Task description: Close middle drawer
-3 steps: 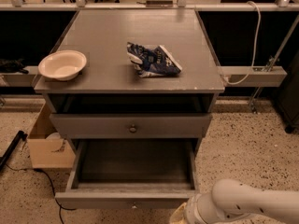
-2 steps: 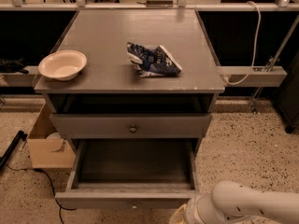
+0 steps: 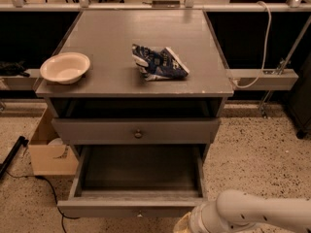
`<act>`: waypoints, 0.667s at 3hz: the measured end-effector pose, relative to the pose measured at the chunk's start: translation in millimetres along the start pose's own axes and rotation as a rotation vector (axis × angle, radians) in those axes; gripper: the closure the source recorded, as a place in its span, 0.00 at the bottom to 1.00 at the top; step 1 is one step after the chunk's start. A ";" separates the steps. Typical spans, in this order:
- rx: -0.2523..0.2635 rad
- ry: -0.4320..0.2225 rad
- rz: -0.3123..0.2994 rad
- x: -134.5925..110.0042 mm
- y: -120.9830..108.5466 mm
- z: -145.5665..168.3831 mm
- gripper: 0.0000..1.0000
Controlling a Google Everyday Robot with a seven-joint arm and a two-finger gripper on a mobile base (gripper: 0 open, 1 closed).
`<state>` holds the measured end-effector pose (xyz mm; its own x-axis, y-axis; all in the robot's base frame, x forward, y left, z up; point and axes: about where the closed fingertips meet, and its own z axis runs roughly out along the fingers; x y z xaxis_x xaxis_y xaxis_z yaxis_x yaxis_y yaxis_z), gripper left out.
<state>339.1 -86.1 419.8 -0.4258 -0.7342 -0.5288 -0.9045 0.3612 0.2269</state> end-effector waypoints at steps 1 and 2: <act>-0.002 0.000 0.002 -4.3 -12.8 10.6 1.00; -0.007 0.008 -0.019 -22.6 -25.6 26.3 1.00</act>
Offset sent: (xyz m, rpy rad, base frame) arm 0.0487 0.0332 -0.0215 -0.0125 -0.0067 0.0327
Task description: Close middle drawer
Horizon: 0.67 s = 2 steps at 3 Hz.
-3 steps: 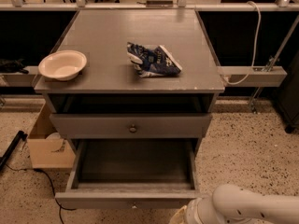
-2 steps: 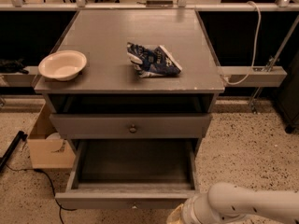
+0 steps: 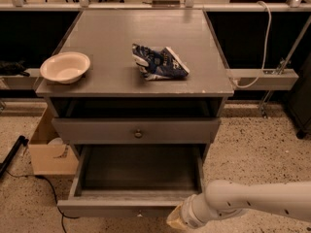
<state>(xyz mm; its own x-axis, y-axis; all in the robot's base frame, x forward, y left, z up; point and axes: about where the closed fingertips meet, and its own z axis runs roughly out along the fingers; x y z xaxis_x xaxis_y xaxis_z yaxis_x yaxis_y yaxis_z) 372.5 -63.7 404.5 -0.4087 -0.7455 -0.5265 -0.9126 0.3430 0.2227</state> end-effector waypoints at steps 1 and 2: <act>-0.004 0.003 -0.016 -12.5 -6.0 6.3 1.00; -0.004 0.003 -0.017 -12.8 -6.0 6.5 0.81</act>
Offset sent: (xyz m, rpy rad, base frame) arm 0.0097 0.0098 0.0000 -0.0011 -0.0050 0.0145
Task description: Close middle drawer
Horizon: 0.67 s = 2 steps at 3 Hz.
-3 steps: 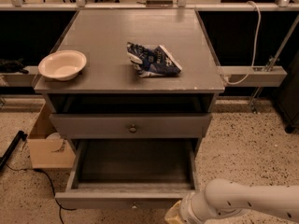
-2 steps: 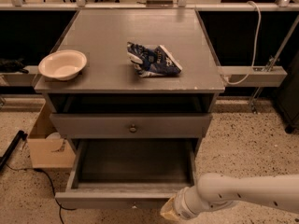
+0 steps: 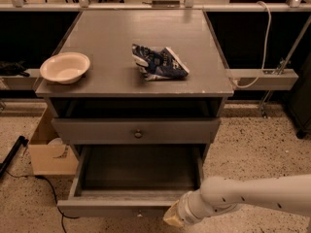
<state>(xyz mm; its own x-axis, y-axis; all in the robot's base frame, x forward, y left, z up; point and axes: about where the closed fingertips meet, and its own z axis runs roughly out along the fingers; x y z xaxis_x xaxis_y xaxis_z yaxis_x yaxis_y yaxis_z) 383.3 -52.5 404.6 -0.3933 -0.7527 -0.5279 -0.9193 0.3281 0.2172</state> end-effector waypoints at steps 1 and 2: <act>0.000 0.000 0.000 0.0 0.0 0.0 0.58; 0.000 0.000 0.000 -0.2 -0.1 0.4 0.27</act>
Offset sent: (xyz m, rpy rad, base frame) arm 0.0000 0.0000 0.0000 0.0000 0.0000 0.0000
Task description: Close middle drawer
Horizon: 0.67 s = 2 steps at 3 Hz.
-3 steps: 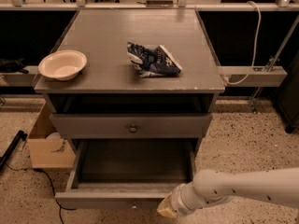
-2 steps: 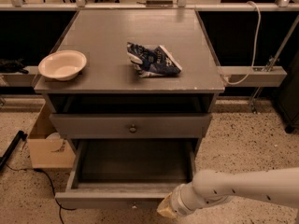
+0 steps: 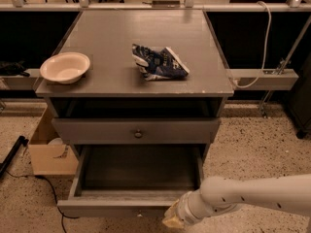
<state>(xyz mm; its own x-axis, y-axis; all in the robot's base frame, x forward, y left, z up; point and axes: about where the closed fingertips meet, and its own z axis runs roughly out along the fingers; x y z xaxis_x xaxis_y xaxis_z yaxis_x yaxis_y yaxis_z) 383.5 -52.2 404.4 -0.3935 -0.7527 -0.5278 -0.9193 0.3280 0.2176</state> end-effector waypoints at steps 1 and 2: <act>0.000 0.000 0.000 -0.1 -0.1 0.1 0.04; 0.002 0.000 -0.001 0.4 1.8 0.4 0.00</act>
Offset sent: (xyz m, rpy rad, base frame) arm 0.0365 0.0178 -0.0026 -0.0210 -0.0593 0.0039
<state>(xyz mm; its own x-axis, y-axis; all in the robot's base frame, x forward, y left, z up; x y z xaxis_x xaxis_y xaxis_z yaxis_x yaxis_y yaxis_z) 381.7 -51.7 404.2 -0.3923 -0.7532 -0.5281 -0.9198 0.3279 0.2156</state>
